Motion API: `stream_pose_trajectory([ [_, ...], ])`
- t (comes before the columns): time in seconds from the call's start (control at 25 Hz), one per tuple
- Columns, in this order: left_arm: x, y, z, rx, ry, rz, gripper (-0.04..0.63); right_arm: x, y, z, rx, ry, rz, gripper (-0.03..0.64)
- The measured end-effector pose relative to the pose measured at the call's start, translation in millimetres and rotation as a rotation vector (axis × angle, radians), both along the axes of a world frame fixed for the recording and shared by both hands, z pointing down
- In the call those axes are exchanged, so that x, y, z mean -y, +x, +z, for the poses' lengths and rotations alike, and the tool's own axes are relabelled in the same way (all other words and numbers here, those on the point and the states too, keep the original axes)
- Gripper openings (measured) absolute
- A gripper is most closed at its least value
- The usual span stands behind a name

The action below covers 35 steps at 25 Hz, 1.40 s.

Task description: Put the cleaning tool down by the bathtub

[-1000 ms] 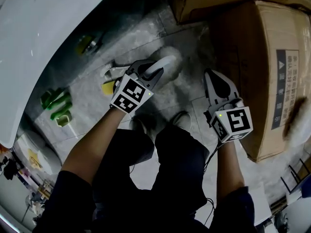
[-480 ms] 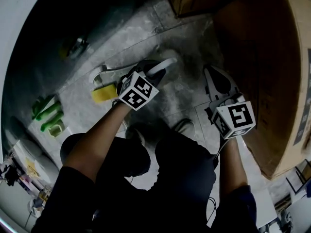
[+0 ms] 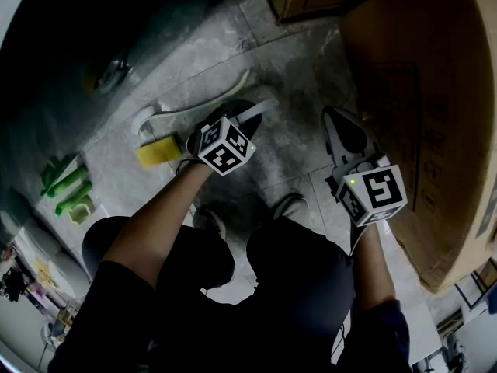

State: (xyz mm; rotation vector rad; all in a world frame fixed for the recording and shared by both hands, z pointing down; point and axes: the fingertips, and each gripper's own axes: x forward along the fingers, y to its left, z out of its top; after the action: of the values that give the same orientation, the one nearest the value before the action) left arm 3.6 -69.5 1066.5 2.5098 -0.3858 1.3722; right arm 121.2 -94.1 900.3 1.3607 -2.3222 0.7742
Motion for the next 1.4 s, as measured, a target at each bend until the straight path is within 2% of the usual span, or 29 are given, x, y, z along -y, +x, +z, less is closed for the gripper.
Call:
stream_pose_trajectory([
  [0.2, -2.2, 3.7, 5.6, 0.006, 0.017, 0.027, 0.109, -0.3, 2.4, 4.7, 0.0, -0.001, 0.002, 0.005],
  [0.36, -6.9, 4.1, 10.9, 0.004, -0.008, 0.023, 0.112, 1.4, 1.9, 7.3, 0.007, -0.021, 0.017, 0.005],
  [0.6, -8.5, 4.3, 11.1, 0.005, -0.026, 0.012, 0.115, 8.3, -5.2, 2.0, 0.047, 0.016, -0.003, 0.005],
  [0.96, -8.3, 4.2, -1.9, -0.044, -0.049, 0.001, 0.161, 11.8, -7.8, 0.6, 0.003, 0.01, -0.011, 0.005],
  [1.16, -3.0, 1.5, -32.2, -0.077, -0.051, -0.033, 0.176, 10.7, -9.2, -15.2, -0.005, -0.007, -0.004, 0.005],
  [1.4, 13.2, -12.9, -104.1, -0.115, -0.018, -0.096, 0.179, 4.6, -14.5, -61.8, -0.035, -0.039, -0.012, 0.005],
])
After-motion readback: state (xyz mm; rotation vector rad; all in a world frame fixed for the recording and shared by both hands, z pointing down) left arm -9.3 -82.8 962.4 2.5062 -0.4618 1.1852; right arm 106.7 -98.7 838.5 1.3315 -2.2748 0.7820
